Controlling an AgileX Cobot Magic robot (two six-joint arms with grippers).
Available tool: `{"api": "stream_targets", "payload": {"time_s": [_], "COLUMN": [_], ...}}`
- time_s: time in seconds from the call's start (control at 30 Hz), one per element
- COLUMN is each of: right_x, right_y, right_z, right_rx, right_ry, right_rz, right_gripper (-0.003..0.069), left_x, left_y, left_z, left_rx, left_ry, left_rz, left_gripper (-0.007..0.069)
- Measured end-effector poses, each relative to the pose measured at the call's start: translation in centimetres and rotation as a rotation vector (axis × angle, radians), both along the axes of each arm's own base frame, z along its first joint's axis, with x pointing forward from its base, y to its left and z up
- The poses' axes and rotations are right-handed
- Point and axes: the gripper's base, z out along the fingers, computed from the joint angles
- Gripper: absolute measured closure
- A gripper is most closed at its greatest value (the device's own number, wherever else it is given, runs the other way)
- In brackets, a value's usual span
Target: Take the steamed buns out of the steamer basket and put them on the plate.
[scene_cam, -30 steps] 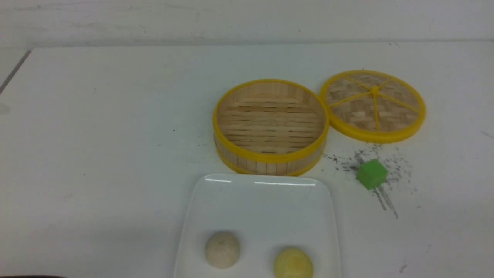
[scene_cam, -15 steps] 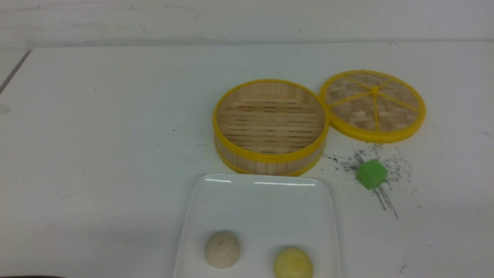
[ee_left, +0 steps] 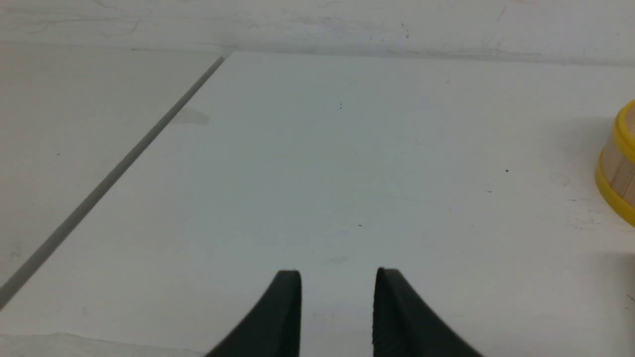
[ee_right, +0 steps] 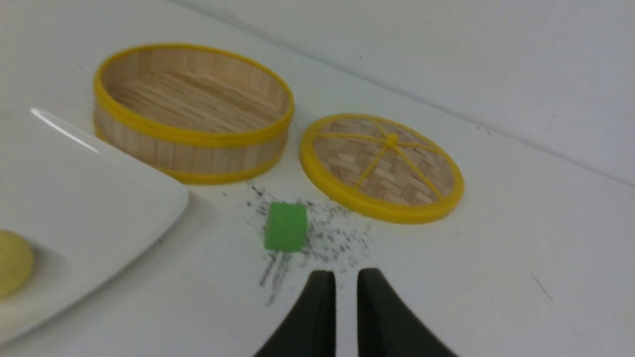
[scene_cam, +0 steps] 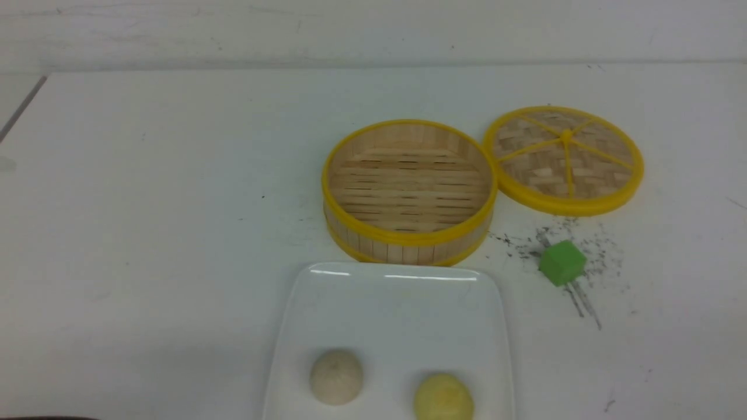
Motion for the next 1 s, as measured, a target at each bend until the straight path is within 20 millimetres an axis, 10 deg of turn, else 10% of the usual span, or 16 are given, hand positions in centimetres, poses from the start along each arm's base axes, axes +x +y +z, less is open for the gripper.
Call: {"api": "stream_targets", "payload": {"time_s": [0.33, 1.0], "right_x": [1.5, 1.9], "right_y": [0.0, -1.2], "right_z": [-6.2, -9.4], "right_rx": [0.065, 0.109], "right_ry": [0.066, 0.144], "right_rz": [-0.067, -0.341], "right_gripper": [0.0564, 0.0552], "left_x": [0.0, -0.2], "left_y": [0.0, 0.2], "left_z": [0.0, -0.6], "left_rx": [0.002, 0.001], "left_ry": [0.001, 0.072], "left_rz": [0.001, 0.028], "left_gripper": [0.0384, 0.0384]}}
